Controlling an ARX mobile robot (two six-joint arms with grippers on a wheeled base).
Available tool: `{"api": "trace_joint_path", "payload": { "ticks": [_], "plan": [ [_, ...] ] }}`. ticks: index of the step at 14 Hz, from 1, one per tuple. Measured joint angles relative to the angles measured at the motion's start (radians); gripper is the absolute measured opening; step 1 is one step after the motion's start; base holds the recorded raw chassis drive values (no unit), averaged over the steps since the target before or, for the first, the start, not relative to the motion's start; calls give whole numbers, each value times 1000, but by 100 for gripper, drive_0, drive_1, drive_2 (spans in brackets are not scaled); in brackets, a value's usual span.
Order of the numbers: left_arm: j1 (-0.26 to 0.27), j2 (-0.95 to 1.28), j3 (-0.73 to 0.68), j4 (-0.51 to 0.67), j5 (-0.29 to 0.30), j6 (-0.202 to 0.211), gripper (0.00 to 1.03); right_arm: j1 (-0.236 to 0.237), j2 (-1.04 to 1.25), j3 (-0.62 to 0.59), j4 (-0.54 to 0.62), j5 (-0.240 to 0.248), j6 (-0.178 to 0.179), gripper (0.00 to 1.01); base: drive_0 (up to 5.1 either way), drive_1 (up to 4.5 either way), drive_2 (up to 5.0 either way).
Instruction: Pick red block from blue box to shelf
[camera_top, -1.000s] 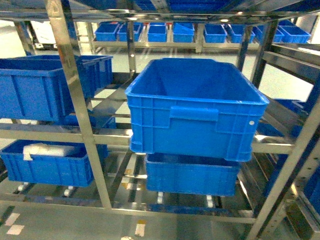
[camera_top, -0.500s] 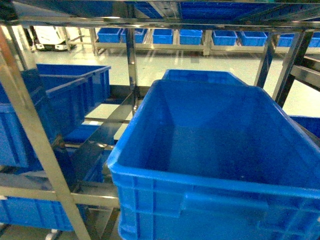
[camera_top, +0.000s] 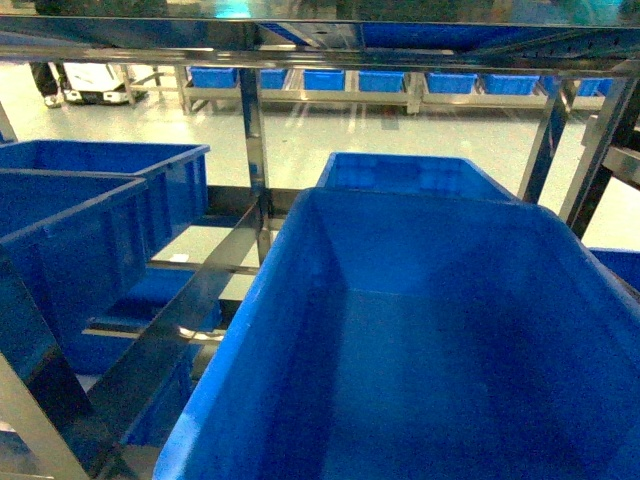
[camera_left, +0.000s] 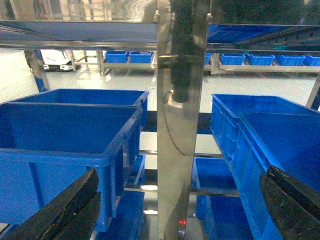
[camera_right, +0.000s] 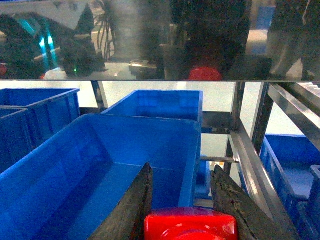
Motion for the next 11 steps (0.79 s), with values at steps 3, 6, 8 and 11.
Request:
{"api": "trace_joint_path", "payload": {
  "ticks": [3,6,8,11],
  "plan": [
    [0,0,0,-1,0,0,98,0,0,0,-1,0,0,28,0,0,0],
    [0,0,0,-2,0,0,98,0,-1,0,0,0,0,28,0,0,0],
    [0,0,0,-1,0,0,98,0,-1,0,0,0,0,28,0,0,0],
    [0,0,0,-2,0,0,98,0,-1,0,0,0,0,28,0,0,0]
  ]
}}
